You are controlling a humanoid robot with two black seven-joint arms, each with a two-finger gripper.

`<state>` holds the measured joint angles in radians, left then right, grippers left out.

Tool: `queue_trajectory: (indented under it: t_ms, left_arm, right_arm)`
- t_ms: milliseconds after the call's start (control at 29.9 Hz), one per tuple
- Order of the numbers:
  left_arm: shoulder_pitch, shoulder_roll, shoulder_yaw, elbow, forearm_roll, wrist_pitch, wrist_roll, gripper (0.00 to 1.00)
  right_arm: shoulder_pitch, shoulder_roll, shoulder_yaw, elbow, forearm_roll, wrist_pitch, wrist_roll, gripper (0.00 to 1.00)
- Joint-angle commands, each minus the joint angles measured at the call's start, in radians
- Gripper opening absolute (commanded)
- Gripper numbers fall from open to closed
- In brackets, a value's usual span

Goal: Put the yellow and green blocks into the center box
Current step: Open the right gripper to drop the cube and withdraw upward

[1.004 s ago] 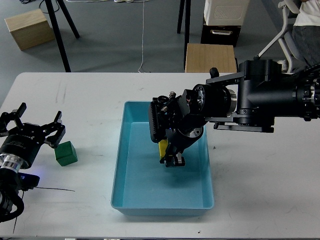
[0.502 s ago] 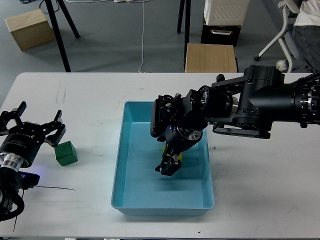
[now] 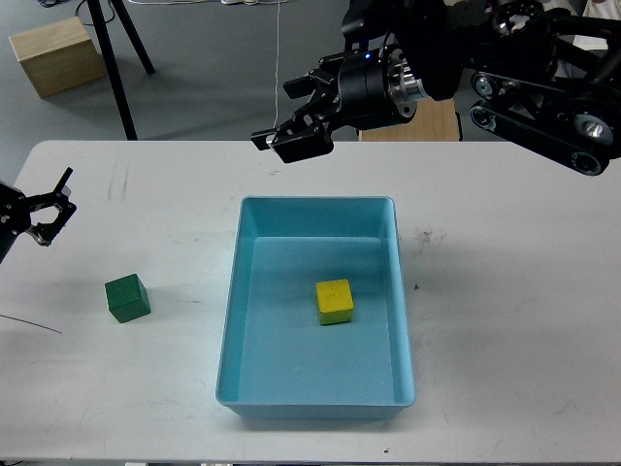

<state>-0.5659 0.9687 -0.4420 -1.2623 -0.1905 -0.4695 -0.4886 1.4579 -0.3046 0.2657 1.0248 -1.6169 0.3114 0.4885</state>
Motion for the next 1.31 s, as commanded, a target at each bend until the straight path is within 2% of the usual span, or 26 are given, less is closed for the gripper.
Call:
queue_trajectory:
  t_ms: [0,100,234,368,569,703,938,1038,1105,1172,1272]
  left_arm:
    - [-0.133,0.008,-0.003,0.104,0.398,0.156,0.000,1.00]
    - [-0.259,0.007,-0.014,0.242,0.534,0.238,0.000,1.00]
    - [-0.362,0.004,-0.059,0.382,0.534,0.155,0.000,1.00]
    - [-0.451,0.010,-0.080,0.409,0.606,0.137,0.000,1.00]
    - [-0.604,0.016,-0.083,0.408,1.294,0.146,0.000,1.00]
    - [-0.611,0.031,-0.089,0.350,1.555,0.153,0.000,1.00]
    - [-0.603,0.090,-0.049,0.068,1.712,0.144,0.000,1.00]
    - [-0.603,0.081,0.011,0.005,1.884,0.163,0.000,0.92]
    - [-0.597,0.077,0.055,-0.029,1.960,0.199,0.000,0.89]
    - [-0.568,0.077,0.116,-0.051,1.999,0.273,0.000,0.84]
    - [-0.542,0.081,0.199,-0.101,2.063,0.373,0.000,0.84]
  right_arm:
    - [-0.106,0.057,0.160,0.002,0.156,-0.011,0.000,0.99]
    - [-0.206,0.114,0.269,0.001,0.209,-0.066,0.000,0.99]
    - [-0.330,0.125,0.365,0.017,0.221,-0.146,0.000,0.99]
    - [-0.480,0.125,0.504,0.079,0.223,-0.176,0.000,0.99]
    - [-0.759,0.102,0.759,0.224,0.268,-0.178,0.000,0.99]
    - [-0.927,0.049,0.892,0.337,0.391,-0.180,0.000,0.99]
    - [-1.276,0.013,1.144,0.515,0.517,-0.180,0.000,0.99]
    - [-1.404,0.013,1.248,0.580,0.529,-0.193,0.000,0.99]
    - [-1.473,0.012,1.305,0.610,0.543,-0.216,0.000,0.99]
    - [-1.531,0.013,1.349,0.627,0.552,-0.236,0.000,0.99]
    - [-1.605,0.012,1.402,0.630,0.554,-0.258,0.000,0.99]
